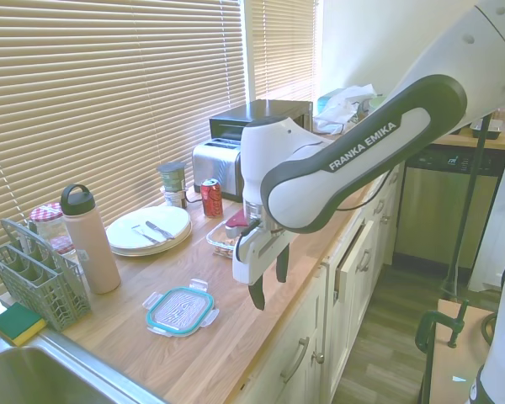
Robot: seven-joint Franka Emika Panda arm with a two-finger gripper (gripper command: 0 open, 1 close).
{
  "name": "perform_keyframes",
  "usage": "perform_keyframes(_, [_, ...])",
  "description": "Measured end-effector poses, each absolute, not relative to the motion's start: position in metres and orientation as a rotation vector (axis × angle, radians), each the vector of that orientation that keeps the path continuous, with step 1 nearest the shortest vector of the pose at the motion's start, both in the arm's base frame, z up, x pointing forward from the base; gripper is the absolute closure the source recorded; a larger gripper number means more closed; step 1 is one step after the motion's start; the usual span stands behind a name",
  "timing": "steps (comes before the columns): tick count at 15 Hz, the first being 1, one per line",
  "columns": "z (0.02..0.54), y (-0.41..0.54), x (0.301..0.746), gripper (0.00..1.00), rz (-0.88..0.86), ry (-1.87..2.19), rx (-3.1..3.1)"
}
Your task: Cover the lid of the food container
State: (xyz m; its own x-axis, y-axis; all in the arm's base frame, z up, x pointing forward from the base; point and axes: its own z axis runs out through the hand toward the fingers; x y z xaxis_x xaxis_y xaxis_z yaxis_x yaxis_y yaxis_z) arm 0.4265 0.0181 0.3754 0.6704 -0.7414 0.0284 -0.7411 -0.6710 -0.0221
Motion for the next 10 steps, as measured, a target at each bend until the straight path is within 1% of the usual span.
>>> perform_keyframes(5, [0.37, 0.014, 0.428, 0.0, -0.034, 1.262, -2.867])
perform_keyframes(10, [0.377, 0.034, 0.44, 0.0, -0.063, 1.22, -2.886])
